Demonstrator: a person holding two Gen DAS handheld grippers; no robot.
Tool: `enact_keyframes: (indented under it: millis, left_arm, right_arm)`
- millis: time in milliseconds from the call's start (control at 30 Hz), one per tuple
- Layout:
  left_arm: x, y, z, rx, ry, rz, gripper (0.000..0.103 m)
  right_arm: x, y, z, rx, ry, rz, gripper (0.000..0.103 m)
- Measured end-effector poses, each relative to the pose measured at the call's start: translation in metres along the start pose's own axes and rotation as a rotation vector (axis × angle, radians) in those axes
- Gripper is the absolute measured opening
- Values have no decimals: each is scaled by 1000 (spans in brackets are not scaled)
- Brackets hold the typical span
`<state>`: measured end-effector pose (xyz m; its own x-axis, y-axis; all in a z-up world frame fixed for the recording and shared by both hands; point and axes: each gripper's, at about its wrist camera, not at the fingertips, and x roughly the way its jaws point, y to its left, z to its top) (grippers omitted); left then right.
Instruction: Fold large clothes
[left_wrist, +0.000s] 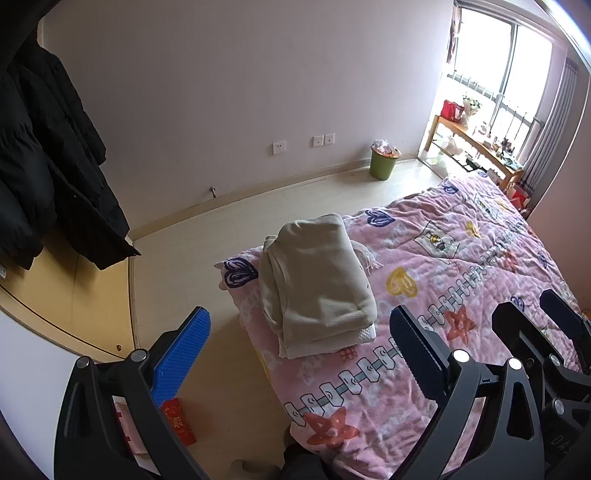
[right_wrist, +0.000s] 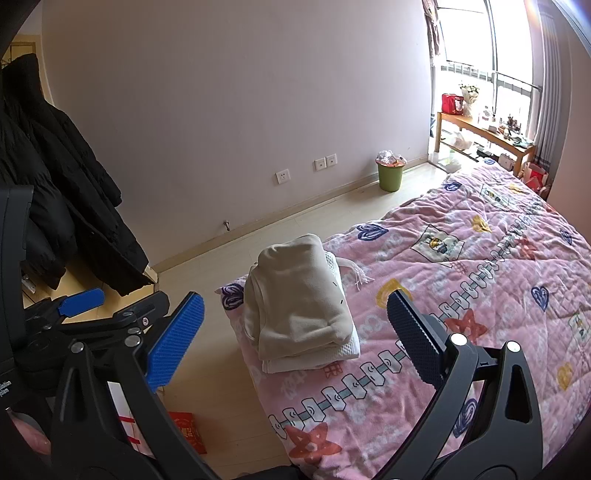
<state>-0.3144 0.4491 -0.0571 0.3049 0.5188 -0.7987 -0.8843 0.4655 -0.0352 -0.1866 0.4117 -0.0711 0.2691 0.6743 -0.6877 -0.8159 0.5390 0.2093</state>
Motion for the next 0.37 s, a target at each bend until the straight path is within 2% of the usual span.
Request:
enact_keyframes:
  millis: [367]
  left_arm:
    - [-3,-2,-5,-4,4,-5,95]
  right_arm:
    - [0,0,0,10,3,-3,97]
